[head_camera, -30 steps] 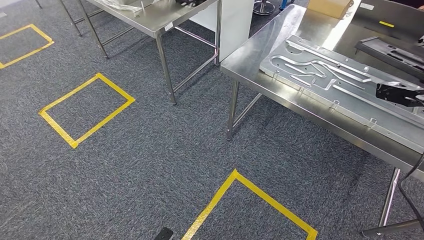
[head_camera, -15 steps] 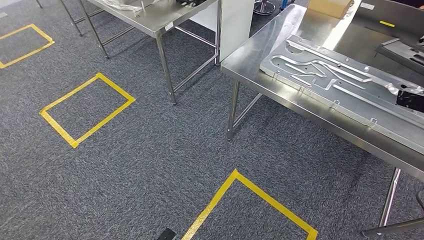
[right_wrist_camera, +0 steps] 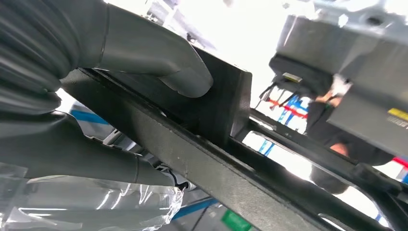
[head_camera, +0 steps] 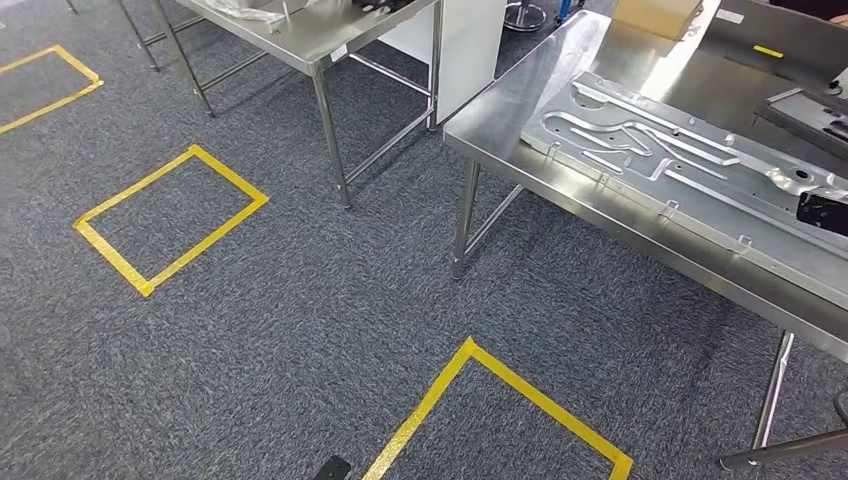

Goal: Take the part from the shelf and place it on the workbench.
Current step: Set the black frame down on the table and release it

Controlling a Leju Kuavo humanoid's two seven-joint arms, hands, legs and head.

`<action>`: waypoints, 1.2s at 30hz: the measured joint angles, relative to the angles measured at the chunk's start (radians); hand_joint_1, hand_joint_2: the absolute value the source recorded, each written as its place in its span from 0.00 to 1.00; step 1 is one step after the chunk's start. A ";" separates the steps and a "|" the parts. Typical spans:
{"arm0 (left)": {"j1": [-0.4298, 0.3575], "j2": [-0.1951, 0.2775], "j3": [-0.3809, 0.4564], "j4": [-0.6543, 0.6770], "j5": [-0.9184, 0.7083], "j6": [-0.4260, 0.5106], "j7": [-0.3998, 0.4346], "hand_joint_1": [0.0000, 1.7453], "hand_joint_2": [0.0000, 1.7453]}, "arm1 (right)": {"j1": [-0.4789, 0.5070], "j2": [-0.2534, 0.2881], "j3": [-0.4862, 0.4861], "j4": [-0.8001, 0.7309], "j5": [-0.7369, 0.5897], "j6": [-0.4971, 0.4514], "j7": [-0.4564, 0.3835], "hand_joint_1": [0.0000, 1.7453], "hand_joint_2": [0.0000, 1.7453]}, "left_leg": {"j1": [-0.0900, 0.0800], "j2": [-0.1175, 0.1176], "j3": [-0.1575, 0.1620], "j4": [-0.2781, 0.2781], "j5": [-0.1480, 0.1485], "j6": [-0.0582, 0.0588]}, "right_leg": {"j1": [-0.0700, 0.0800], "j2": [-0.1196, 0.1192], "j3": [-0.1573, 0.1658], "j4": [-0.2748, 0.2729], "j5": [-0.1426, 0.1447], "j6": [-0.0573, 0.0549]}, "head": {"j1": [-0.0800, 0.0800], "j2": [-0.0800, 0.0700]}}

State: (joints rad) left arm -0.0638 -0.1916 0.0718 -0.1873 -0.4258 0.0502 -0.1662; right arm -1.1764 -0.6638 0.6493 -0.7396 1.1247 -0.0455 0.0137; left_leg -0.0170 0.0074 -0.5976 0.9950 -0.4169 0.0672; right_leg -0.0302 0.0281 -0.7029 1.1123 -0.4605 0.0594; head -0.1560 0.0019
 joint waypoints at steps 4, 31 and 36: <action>0.003 -0.002 0.000 0.000 0.000 -0.003 -0.006 0.00 0.00 | 0.043 0.001 -0.004 0.000 0.008 -0.032 0.016 1.00 1.00 | 0.001 0.038 -0.003 0.000 0.000 -0.001 | -0.005 -0.024 -0.059 0.161 -0.063 0.011 | 0.000 0.000; -0.010 -0.003 0.018 0.000 -0.001 -0.006 -0.005 0.00 0.00 | 0.079 0.062 -0.060 -0.006 0.094 -0.033 0.022 1.00 1.00 | 0.010 -0.040 0.042 -0.043 0.003 -0.010 | 0.004 0.011 0.009 0.012 -0.018 -0.011 | 0.001 0.000; -0.006 -0.004 0.023 0.000 -0.002 -0.007 -0.006 0.00 0.00 | 0.086 0.076 -0.063 -0.001 0.101 -0.034 0.018 1.00 1.00 | 0.021 -0.007 0.030 -0.019 -0.008 -0.027 | -0.020 -0.030 -0.004 0.071 -0.019 0.022 | 0.001 0.000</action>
State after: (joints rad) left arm -0.0697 -0.1961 0.0947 -0.1873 -0.4275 0.0430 -0.1726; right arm -1.0909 -0.5879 0.5865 -0.7410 1.2257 -0.0795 0.0318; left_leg 0.0042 0.0002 -0.5677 0.9762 -0.4250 0.0399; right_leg -0.0500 -0.0018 -0.7074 1.1838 -0.4794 0.0812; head -0.1553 0.0019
